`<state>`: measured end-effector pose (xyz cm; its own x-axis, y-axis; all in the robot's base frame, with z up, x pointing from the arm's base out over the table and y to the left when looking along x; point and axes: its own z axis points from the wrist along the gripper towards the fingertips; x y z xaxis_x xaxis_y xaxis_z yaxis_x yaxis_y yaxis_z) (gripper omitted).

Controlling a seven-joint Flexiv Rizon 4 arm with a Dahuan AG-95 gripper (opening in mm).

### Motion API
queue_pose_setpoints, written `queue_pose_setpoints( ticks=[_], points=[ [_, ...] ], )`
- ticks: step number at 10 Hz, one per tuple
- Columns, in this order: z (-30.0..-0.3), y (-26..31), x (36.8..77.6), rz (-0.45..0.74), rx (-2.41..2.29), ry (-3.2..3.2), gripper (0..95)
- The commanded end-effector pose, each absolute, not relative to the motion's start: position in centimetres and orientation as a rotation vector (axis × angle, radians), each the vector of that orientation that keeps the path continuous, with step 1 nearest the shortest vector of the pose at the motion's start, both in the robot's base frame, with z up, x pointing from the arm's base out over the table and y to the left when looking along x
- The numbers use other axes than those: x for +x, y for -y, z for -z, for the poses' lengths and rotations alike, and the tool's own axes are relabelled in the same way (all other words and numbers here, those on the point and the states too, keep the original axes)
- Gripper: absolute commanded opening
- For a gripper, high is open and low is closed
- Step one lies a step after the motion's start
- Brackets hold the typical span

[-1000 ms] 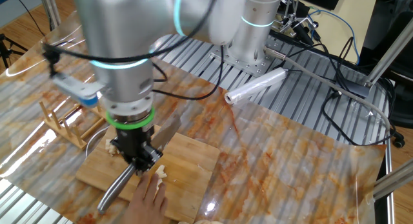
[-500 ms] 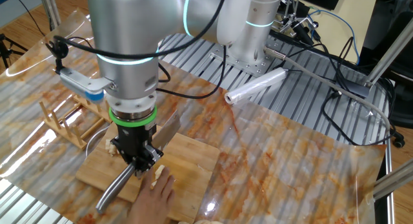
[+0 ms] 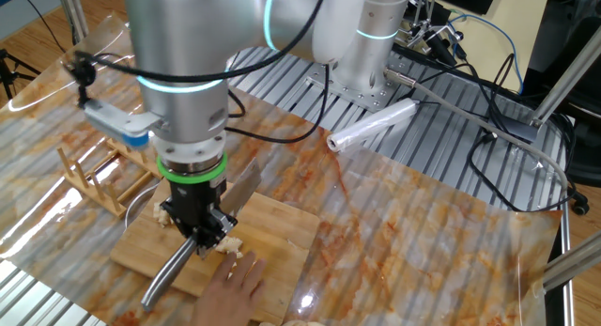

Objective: Slice the lotus root

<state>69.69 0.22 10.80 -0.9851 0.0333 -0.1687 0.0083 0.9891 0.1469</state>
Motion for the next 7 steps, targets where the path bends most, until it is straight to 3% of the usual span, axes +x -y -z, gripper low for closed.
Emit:
queue_pose_setpoints(
  ticks=[1, 7],
  points=[
    [-10.75, -0.33, 69.61, -0.213, -0.039, -2.972, 0.0],
    [-10.19, -0.59, 69.8, -0.149, -0.124, -3.031, 0.0]
  ],
)
